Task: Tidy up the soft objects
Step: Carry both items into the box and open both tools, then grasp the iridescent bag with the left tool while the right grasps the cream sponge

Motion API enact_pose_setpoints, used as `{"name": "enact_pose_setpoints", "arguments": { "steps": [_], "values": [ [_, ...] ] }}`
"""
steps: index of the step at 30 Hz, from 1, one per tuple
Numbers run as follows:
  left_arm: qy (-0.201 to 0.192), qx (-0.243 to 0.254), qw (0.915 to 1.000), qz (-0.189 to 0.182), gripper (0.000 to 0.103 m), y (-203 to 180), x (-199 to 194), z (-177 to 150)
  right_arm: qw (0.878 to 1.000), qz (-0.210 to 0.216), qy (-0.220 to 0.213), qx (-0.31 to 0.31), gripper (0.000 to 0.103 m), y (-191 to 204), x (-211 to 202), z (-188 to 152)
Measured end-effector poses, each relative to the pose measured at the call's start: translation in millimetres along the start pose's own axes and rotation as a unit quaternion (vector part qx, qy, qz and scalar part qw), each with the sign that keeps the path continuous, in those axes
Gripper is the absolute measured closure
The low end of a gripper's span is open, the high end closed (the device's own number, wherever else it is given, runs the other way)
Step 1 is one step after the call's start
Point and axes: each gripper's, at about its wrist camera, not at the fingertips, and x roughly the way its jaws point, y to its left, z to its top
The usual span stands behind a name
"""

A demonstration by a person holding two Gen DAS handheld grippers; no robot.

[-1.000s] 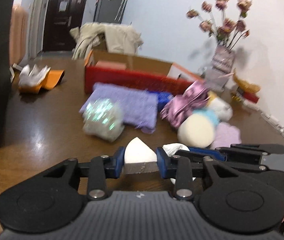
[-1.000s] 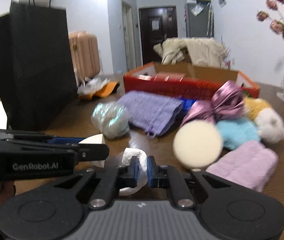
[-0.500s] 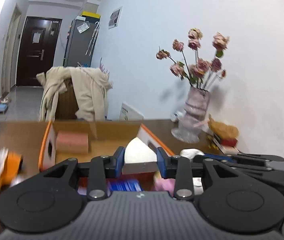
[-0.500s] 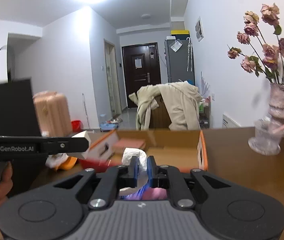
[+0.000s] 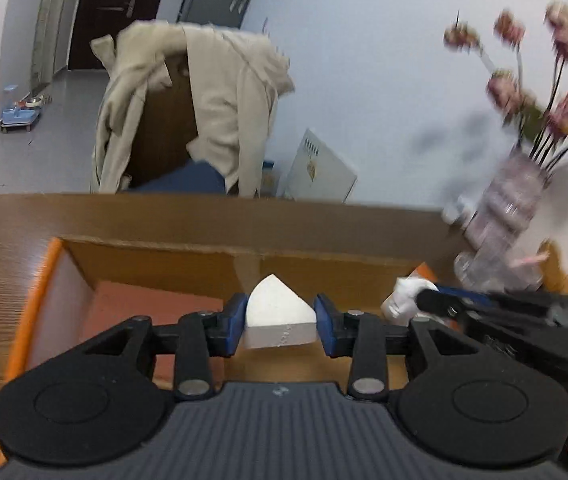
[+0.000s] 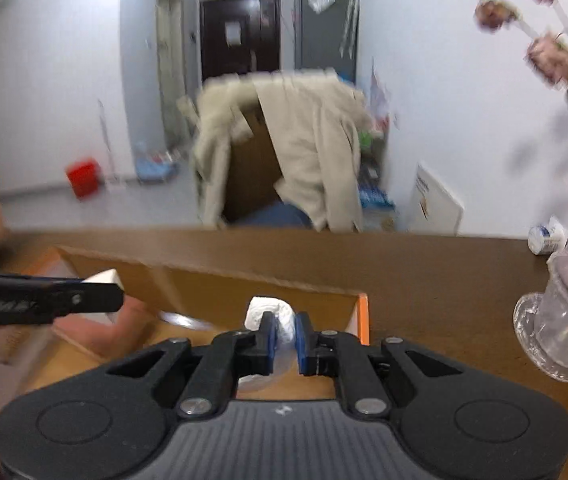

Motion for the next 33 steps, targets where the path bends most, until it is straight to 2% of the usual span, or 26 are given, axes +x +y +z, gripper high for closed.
{"name": "enact_pose_setpoints", "arguments": {
  "steps": [1,2,3,5,8,13,18,21,25,26,28,33],
  "values": [
    [0.008,0.004,0.9999,0.014,0.057,-1,11,-3,1.0,-0.011,0.009,0.005,0.09,-3,15,0],
    [0.01,0.005,0.9998,0.018,0.048,-1,17,-7,1.0,-0.023,0.014,0.009,0.082,-5,24,-1],
    [0.013,0.005,0.9997,0.018,0.046,0,19,-10,0.999,-0.029,0.019,0.01,0.076,-5,30,-3],
    [0.02,-0.004,0.9997,0.011,0.041,4,20,-14,1.0,-0.026,0.011,0.008,0.051,-2,32,-2],
    [0.008,-0.028,0.9996,-0.002,0.032,8,13,-16,0.999,-0.021,-0.022,-0.011,0.049,4,27,-3],
    [-0.017,-0.014,0.9997,0.007,0.029,-3,-19,-12,0.999,-0.004,-0.034,-0.002,0.048,-1,2,-1],
    [-0.079,0.016,0.9967,0.008,0.021,-30,-98,2,0.997,0.006,-0.078,-0.005,0.044,-3,-75,7],
    [-0.113,0.041,0.9926,0.012,0.016,-51,-150,-6,0.994,0.01,-0.106,-0.013,0.037,-4,-132,2],
    [-0.156,0.071,0.9852,0.007,0.008,-77,-221,-50,0.99,0.03,-0.135,-0.021,0.031,-3,-212,-29],
    [-0.166,0.076,0.9832,0.005,0.004,-83,-233,-63,0.989,0.038,-0.143,-0.021,0.029,-2,-232,-43],
    [-0.19,0.081,0.9786,0.001,0.003,-92,-262,-101,0.986,0.049,-0.156,-0.022,0.025,0,-264,-72],
    [-0.207,0.096,0.9737,0.009,0.0,-107,-305,-193,0.979,0.042,-0.195,-0.039,0.023,15,-326,-160]
  ]
}}
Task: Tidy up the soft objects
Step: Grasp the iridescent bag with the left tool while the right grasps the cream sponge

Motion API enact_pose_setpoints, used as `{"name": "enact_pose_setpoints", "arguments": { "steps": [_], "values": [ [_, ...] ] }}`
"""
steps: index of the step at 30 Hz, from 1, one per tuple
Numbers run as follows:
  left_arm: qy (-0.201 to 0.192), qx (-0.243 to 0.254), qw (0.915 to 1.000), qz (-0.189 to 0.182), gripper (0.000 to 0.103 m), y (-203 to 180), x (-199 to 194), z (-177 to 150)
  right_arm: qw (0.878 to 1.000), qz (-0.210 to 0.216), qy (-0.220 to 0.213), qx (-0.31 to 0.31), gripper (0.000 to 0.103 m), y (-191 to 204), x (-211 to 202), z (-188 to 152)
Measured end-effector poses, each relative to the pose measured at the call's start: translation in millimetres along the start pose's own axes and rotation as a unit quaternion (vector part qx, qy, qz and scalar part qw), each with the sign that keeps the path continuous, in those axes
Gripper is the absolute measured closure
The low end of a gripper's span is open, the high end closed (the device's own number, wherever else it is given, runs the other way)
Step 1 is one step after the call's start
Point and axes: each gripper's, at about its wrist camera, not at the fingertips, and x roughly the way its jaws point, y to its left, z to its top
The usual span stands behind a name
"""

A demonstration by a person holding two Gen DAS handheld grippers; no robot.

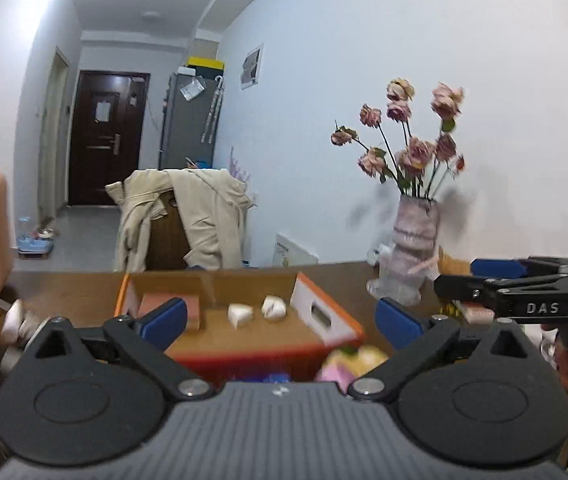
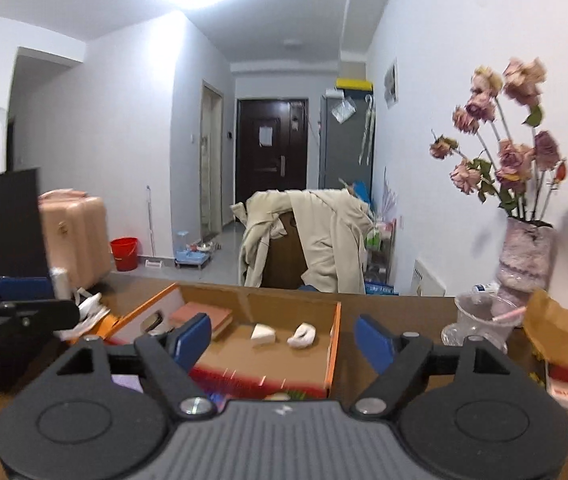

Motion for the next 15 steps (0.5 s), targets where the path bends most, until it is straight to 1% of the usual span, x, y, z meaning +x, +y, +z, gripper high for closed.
{"name": "enact_pose_setpoints", "arguments": {
  "steps": [2,5,7,9,11,13,15],
  "values": [
    [-0.011,0.003,0.9999,0.005,0.0,-7,-27,-28,1.0,-0.001,-0.012,-0.01,0.019,15,-25,-30],
    [-0.013,0.001,0.9999,0.003,0.0,-10,-63,-71,0.999,-0.018,-0.027,-0.003,0.017,36,-56,-75],
    [-0.006,-0.003,1.0,0.004,0.0,-11,-80,-99,0.999,-0.038,-0.029,0.007,0.015,50,-73,-104],
    [0.005,-0.007,0.9999,0.006,0.0,-8,-89,-119,0.999,-0.046,-0.024,0.017,0.014,58,-84,-130],
    [0.022,-0.004,0.9996,0.019,0.0,-9,-92,-130,0.999,-0.039,-0.004,0.012,0.014,60,-84,-146],
    [0.018,0.007,0.9994,0.028,0.0,-8,-97,-134,0.999,-0.039,0.004,0.018,0.014,63,-88,-153],
    [0.014,0.003,0.9993,0.034,0.0,-6,-99,-133,0.999,-0.035,0.001,0.025,0.014,65,-91,-153]
  ]
}}
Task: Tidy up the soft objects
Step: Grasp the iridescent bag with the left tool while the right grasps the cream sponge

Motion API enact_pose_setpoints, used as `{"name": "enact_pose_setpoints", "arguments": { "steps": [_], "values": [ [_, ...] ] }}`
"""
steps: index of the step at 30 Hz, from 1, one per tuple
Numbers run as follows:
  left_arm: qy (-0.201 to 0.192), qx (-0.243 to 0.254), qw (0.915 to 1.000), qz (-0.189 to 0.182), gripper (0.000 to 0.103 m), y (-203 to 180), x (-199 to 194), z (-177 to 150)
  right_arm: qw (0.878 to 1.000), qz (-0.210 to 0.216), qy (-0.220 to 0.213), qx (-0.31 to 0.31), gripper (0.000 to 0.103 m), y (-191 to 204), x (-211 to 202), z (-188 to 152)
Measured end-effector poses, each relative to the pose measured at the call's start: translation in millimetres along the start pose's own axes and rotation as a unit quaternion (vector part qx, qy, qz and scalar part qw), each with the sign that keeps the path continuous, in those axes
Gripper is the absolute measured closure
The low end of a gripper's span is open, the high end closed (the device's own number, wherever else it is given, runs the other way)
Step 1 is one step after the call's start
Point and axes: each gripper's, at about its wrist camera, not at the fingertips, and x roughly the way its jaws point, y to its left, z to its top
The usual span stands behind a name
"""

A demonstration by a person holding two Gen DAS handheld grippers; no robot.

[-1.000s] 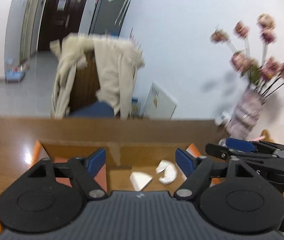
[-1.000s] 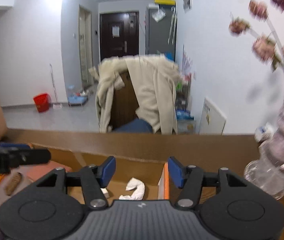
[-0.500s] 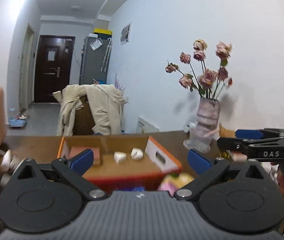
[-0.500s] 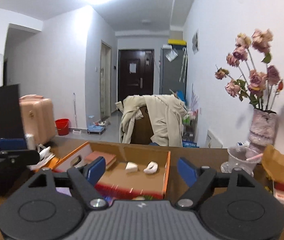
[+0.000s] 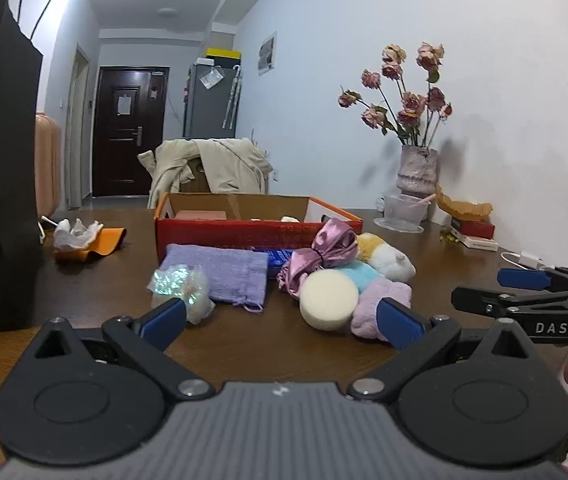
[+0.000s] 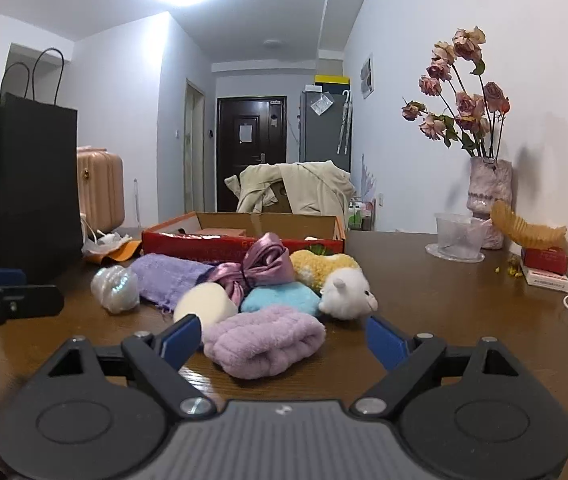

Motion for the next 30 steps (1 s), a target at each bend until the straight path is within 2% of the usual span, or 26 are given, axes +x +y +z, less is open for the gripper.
{"name": "enact_pose_setpoints", "arguments": {
  "steps": [4,8,13,16,22,25,27,30],
  "values": [
    [0.001,-0.007,0.9999,0.011,0.0,4,7,1,1.0,0.008,-0.011,-0.004,0.014,6,-1,1],
    [0.011,-0.009,0.9994,0.03,0.0,11,21,1,1.0,0.027,0.005,-0.005,0.015,14,7,-2],
    [0.071,-0.047,0.995,0.052,0.0,40,57,17,0.998,0.046,0.028,-0.023,0.018,34,29,6],
    [0.059,-0.044,0.9957,0.056,0.001,55,78,28,0.997,0.06,0.038,-0.031,0.021,48,52,15],
    [0.109,-0.055,0.9913,0.049,0.022,77,132,38,0.994,0.055,0.084,-0.053,0.028,74,111,27],
    [0.123,-0.06,0.9895,0.049,0.023,83,144,32,0.992,0.037,0.107,-0.057,0.033,80,136,27],
    [0.126,-0.072,0.9882,0.049,0.023,90,149,27,0.991,0.033,0.119,-0.053,0.045,80,146,25],
    [0.132,-0.083,0.9865,0.048,0.032,97,153,21,0.991,0.035,0.123,-0.04,0.047,76,152,25]
  ]
}}
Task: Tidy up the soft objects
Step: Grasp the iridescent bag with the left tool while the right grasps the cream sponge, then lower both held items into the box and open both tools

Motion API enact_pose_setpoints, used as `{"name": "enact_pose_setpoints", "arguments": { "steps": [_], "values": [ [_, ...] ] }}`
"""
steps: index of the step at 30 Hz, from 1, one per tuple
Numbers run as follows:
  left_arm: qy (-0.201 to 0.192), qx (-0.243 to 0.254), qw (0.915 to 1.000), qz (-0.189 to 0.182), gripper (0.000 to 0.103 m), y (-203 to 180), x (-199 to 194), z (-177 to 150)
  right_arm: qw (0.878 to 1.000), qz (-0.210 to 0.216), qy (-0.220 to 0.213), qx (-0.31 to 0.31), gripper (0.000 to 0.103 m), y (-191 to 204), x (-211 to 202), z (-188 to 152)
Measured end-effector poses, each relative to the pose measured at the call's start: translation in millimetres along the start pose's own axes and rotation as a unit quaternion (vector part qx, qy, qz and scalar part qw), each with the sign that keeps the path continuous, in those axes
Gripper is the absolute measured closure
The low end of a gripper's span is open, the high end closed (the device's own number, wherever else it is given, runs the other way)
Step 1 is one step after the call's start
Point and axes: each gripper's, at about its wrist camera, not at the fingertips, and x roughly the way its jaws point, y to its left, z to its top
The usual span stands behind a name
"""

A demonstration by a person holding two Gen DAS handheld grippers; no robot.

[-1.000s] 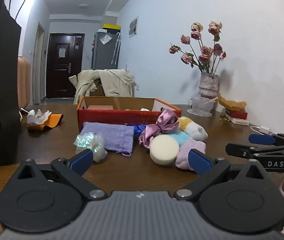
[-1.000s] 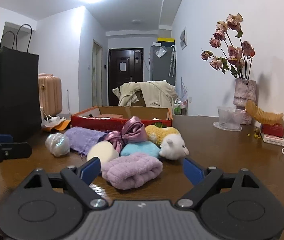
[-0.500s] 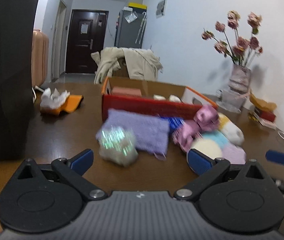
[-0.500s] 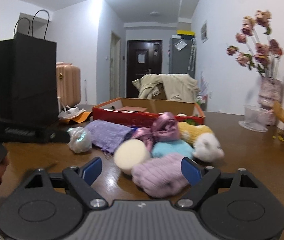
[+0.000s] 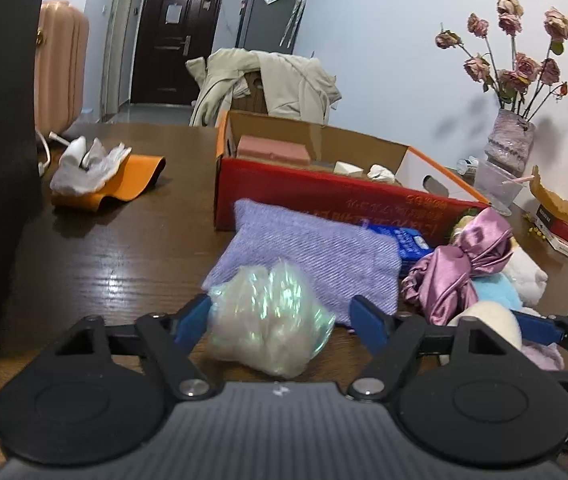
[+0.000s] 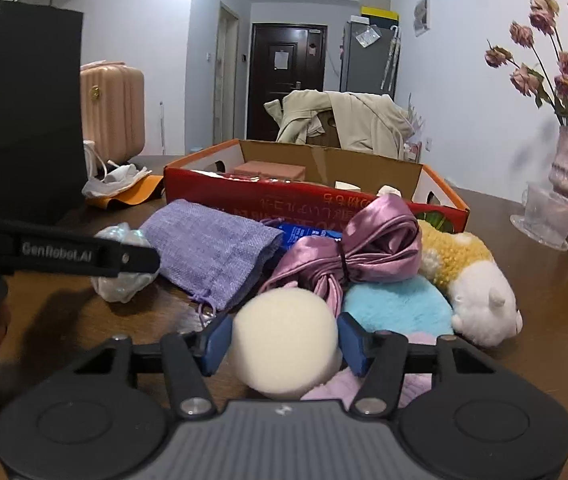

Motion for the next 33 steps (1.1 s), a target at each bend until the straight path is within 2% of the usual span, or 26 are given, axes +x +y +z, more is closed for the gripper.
{"name": "enact_pose_setpoints", "arguments": {
  "steps": [2,5,11,15,22,25,28,31,33],
  "values": [
    [0.009,-0.002,0.9999,-0.011,0.055,1,3,0,1.0,0.001,-0.001,0.001,0.05,-1,0,0],
    [0.006,0.001,0.9997,-0.024,0.06,-3,-2,0,1.0,0.007,-0.006,0.005,0.052,-1,-5,1],
    [-0.025,0.009,0.9991,-0.035,0.061,-17,-43,-5,0.999,0.024,-0.035,0.007,0.052,0,-36,2],
    [-0.042,0.01,0.9981,-0.043,0.061,-25,-68,-5,0.997,0.05,-0.055,0.023,0.052,-3,-61,5],
    [-0.074,0.024,0.9952,-0.059,0.06,-36,-74,32,0.991,0.09,-0.075,0.058,0.052,-23,-72,33],
    [-0.085,0.036,0.9938,-0.062,0.058,-36,-59,63,0.988,0.112,-0.078,0.074,0.052,-42,-60,65],
    [-0.064,0.023,0.9953,-0.068,0.058,-27,-21,99,0.986,0.125,-0.075,0.08,0.051,-58,-30,104],
    [-0.033,0.015,0.9975,-0.061,0.058,-17,25,126,0.987,0.132,-0.044,0.082,0.051,-72,25,147],
    [-0.016,0.015,0.9991,-0.036,0.058,-10,57,141,0.985,0.145,-0.011,0.09,0.051,-82,72,174]
  ]
}}
